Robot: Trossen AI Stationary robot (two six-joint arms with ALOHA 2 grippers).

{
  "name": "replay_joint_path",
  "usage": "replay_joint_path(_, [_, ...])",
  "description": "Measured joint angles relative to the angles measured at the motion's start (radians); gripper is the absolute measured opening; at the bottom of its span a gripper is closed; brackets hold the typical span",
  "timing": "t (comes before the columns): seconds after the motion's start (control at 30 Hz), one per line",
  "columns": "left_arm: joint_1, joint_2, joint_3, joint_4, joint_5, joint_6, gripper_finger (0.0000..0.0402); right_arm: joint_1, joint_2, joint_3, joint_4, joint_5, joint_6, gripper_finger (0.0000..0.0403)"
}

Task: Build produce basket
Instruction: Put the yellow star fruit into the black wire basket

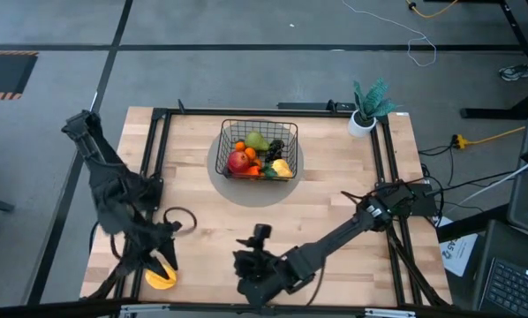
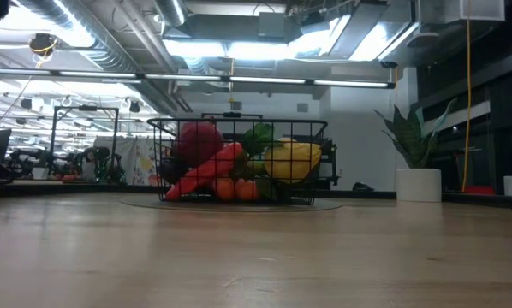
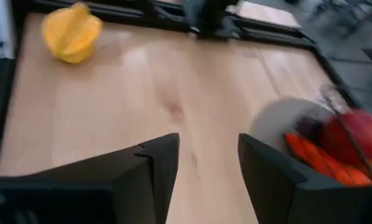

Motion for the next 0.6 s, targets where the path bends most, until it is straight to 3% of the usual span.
replay_joint_path(0.2, [-0.117, 0.143, 0.143, -0.338, -0.176, -0.153, 0.0133, 0.063, -0.057, 0.0, -0.198, 0.055, 0.339, 0.0165])
replay_joint_path(0.37, [-0.144, 0.24, 0.166, -0.593, -0.275, -0.339, 0.0133, 0.127, -0.068, -0.001, -0.329, 0.06, 0.559, 0.0165])
replay_joint_path(0.5, [-0.125, 0.324, 0.165, -0.75, -0.241, -0.503, 0.0133, 0.166, -0.077, -0.001, -0.421, 0.071, 0.686, 0.0165])
replay_joint_path(0.6, [-0.115, 0.387, 0.165, -0.716, -0.094, -0.518, 0.0133, 0.184, -0.081, -0.001, -0.475, 0.07, 0.743, 0.0165])
